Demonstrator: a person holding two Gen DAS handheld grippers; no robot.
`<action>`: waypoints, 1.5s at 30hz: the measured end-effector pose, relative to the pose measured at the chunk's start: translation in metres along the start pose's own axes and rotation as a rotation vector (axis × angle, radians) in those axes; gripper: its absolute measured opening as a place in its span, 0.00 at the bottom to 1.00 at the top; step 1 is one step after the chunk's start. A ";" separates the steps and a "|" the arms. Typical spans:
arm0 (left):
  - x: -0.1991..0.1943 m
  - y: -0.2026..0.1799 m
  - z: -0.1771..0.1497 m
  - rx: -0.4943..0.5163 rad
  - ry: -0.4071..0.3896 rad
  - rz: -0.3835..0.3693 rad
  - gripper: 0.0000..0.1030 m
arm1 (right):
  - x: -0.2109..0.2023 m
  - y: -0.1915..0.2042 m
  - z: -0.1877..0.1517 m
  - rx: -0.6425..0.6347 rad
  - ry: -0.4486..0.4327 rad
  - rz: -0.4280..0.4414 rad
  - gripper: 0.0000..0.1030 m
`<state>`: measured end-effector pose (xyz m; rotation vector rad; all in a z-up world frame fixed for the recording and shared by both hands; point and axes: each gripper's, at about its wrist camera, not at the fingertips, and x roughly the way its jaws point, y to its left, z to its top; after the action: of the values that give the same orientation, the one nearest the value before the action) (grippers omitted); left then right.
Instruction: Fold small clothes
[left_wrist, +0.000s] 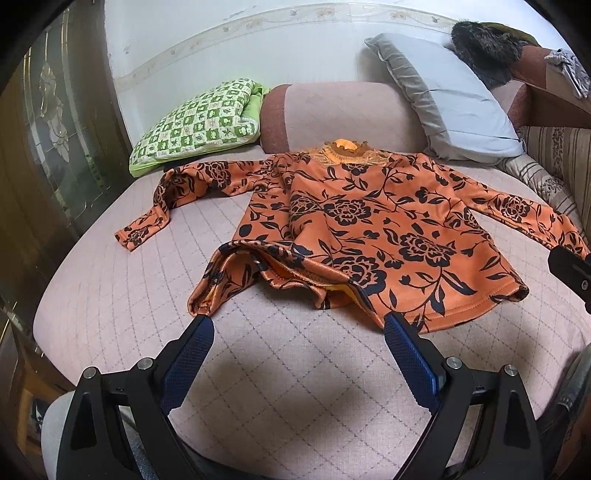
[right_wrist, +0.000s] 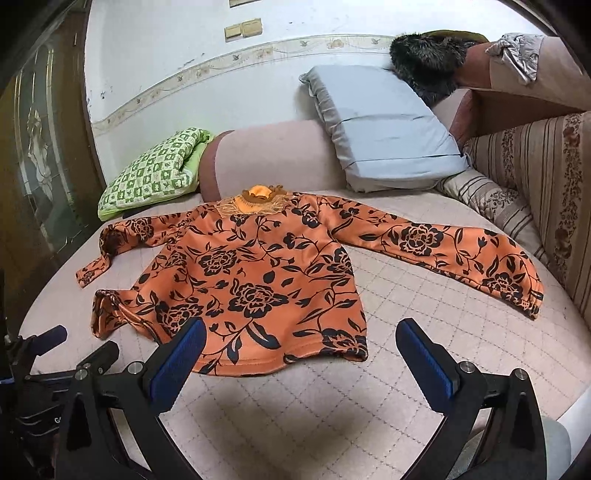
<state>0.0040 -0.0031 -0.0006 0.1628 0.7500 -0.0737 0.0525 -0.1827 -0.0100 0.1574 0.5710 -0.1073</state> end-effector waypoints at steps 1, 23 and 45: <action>0.001 0.000 0.000 0.003 0.002 0.001 0.92 | 0.001 0.000 0.000 0.002 0.006 0.000 0.99; 0.037 -0.094 0.129 0.119 0.028 -0.288 0.91 | 0.080 -0.237 0.088 0.644 0.155 -0.250 0.73; 0.137 -0.129 0.130 0.132 0.224 -0.373 0.88 | 0.078 -0.302 0.060 0.694 0.202 -0.263 0.08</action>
<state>0.1750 -0.1538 -0.0164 0.1567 0.9933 -0.4664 0.1060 -0.4950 -0.0389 0.7747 0.7377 -0.5509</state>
